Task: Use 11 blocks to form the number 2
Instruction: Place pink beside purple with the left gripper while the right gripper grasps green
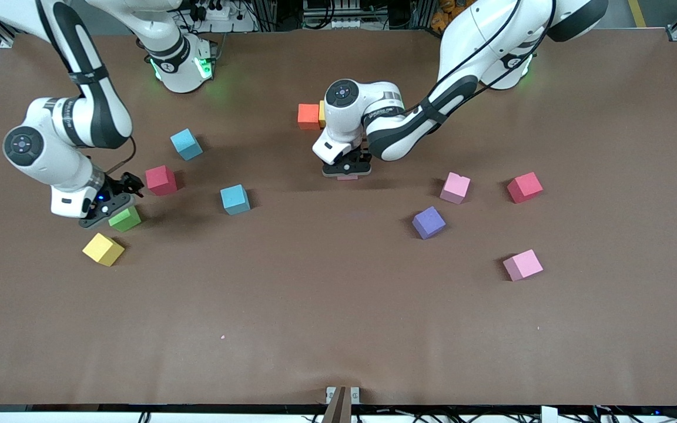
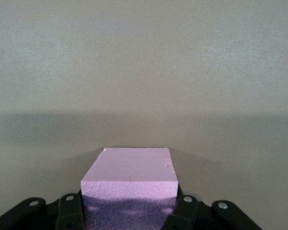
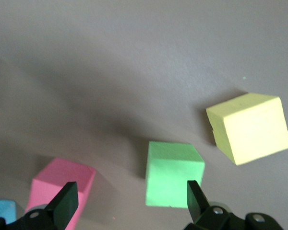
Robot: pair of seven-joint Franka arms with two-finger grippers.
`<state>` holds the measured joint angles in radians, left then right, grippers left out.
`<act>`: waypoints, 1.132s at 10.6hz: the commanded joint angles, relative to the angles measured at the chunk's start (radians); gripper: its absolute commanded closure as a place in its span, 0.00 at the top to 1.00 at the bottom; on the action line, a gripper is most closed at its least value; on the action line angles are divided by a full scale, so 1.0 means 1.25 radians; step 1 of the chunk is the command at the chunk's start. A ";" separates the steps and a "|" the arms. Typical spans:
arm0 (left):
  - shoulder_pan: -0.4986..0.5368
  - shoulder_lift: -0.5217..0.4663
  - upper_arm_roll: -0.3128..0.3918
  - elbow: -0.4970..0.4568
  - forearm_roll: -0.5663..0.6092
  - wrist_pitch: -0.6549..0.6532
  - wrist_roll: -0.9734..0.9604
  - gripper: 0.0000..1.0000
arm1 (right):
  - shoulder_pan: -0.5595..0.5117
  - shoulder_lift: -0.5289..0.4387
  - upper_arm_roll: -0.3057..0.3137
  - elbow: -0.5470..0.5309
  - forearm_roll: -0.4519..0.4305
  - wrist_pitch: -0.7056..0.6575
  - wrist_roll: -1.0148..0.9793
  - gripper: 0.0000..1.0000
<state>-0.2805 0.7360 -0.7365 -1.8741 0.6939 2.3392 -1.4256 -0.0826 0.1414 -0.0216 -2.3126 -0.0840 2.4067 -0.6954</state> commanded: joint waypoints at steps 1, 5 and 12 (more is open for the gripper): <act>-0.005 -0.008 -0.001 -0.006 0.022 0.020 0.004 0.01 | -0.081 0.039 0.016 -0.004 -0.009 0.057 -0.070 1.00; -0.022 0.000 0.000 -0.010 0.022 0.025 -0.001 0.01 | -0.114 0.124 0.016 -0.007 0.002 0.151 -0.097 1.00; -0.021 -0.005 0.000 -0.044 0.025 0.025 0.008 0.02 | -0.095 0.156 0.033 0.002 0.103 0.166 -0.098 0.79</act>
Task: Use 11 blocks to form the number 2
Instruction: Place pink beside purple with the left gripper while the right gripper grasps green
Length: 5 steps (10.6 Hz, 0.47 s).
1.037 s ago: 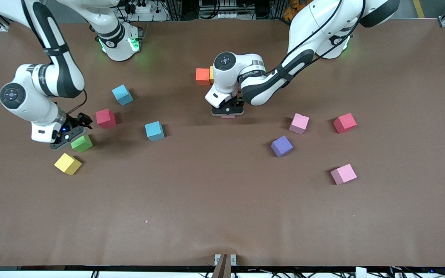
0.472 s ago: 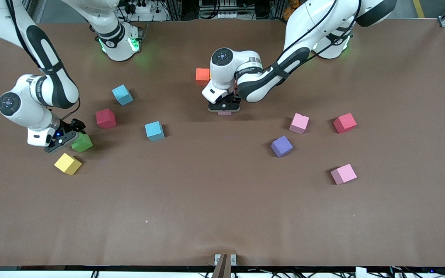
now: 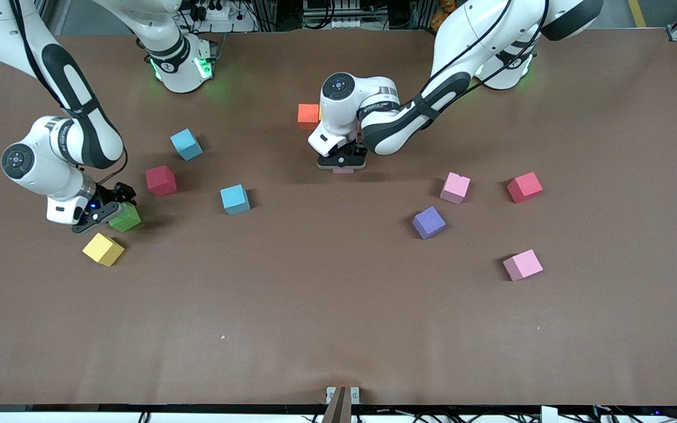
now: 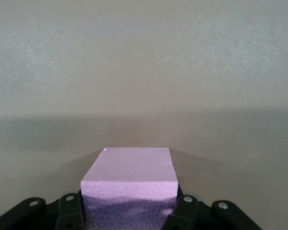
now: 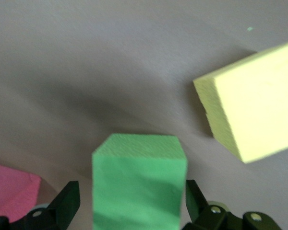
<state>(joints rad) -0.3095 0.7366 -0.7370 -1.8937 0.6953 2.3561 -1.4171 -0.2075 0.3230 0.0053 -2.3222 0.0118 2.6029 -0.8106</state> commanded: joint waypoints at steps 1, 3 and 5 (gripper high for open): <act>0.003 -0.008 0.001 -0.036 0.025 0.011 0.001 0.07 | 0.006 0.009 0.013 0.010 0.026 0.010 -0.008 0.52; 0.003 -0.009 0.001 -0.034 0.024 0.011 0.000 0.99 | 0.009 -0.010 0.030 0.012 0.025 -0.002 -0.007 0.34; 0.006 -0.019 -0.002 -0.024 0.024 0.009 -0.021 1.00 | 0.009 -0.041 0.048 0.018 0.025 -0.027 -0.001 0.31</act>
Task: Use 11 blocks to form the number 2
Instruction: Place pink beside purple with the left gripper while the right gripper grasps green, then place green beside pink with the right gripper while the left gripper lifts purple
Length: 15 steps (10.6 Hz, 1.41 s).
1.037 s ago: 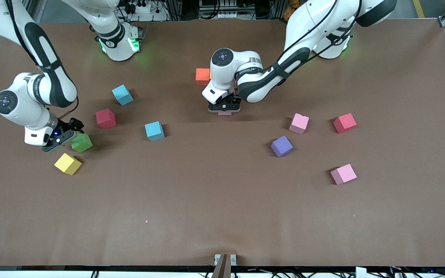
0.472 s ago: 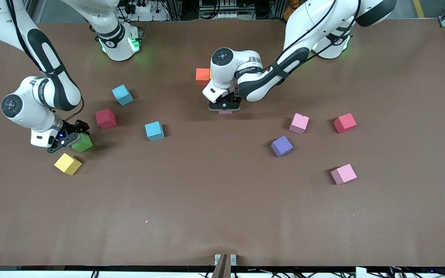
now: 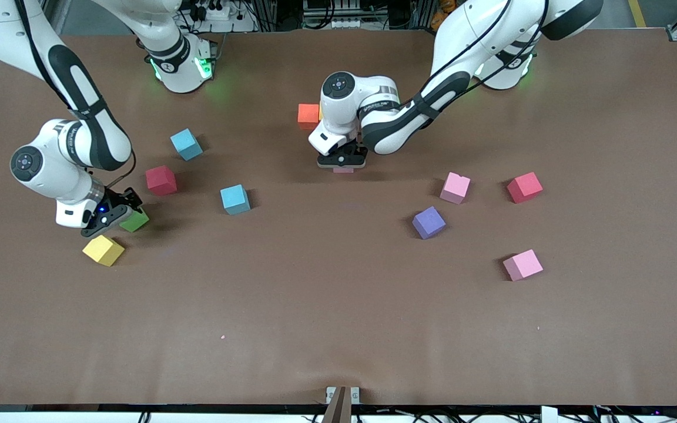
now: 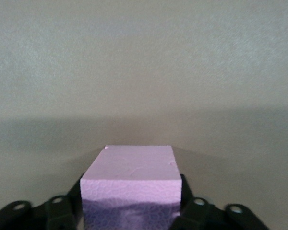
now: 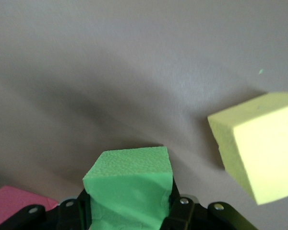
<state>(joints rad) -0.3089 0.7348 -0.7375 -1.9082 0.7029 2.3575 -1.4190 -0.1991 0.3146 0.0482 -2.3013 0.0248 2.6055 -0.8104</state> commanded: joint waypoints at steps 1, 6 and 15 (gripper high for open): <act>0.005 -0.032 -0.002 -0.004 0.008 0.006 -0.022 1.00 | 0.002 -0.056 0.021 0.025 0.016 -0.081 0.004 0.31; 0.107 -0.129 -0.008 0.018 -0.046 -0.014 -0.016 1.00 | 0.154 -0.165 0.018 0.069 0.017 -0.234 0.242 0.31; 0.440 -0.097 -0.049 0.001 -0.080 -0.048 0.041 1.00 | 0.496 -0.152 0.025 0.094 0.006 -0.229 0.417 0.33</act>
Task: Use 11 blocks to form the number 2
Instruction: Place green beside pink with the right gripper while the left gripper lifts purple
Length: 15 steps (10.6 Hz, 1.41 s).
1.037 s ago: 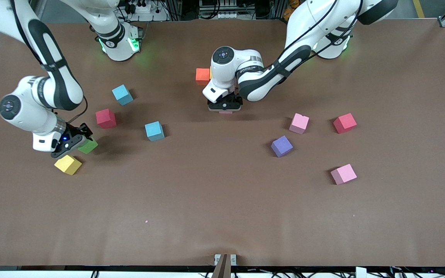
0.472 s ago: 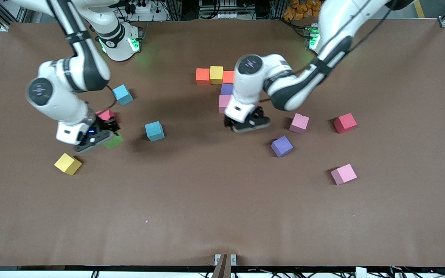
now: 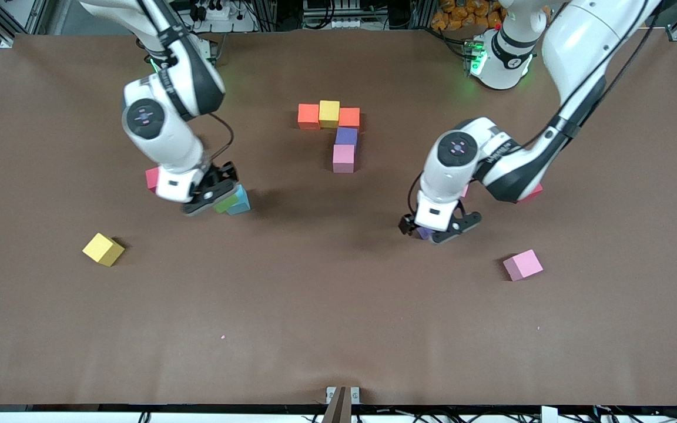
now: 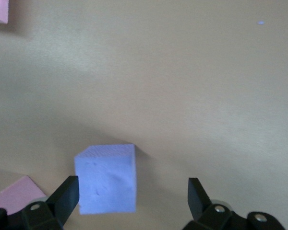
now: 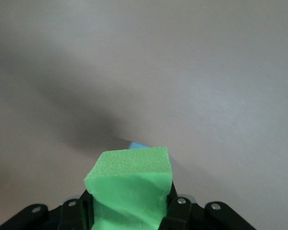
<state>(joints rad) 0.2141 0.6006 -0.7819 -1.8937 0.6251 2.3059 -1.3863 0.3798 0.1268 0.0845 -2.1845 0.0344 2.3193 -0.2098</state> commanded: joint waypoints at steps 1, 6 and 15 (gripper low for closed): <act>0.043 0.024 -0.015 -0.013 -0.018 -0.006 0.010 1.00 | 0.072 -0.001 -0.004 0.000 -0.003 0.012 -0.116 0.33; 0.050 0.068 -0.010 -0.029 -0.018 0.013 -0.014 1.00 | 0.282 0.066 -0.003 -0.020 -0.036 0.132 -0.219 0.31; 0.043 0.101 -0.003 -0.031 -0.020 0.013 -0.075 1.00 | 0.355 0.171 -0.004 -0.016 -0.059 0.222 -0.219 0.32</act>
<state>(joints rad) 0.2626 0.7289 -0.7816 -1.9290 0.6224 2.3155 -1.4629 0.7980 0.3428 0.0886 -2.2101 -0.0253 2.5962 -0.4836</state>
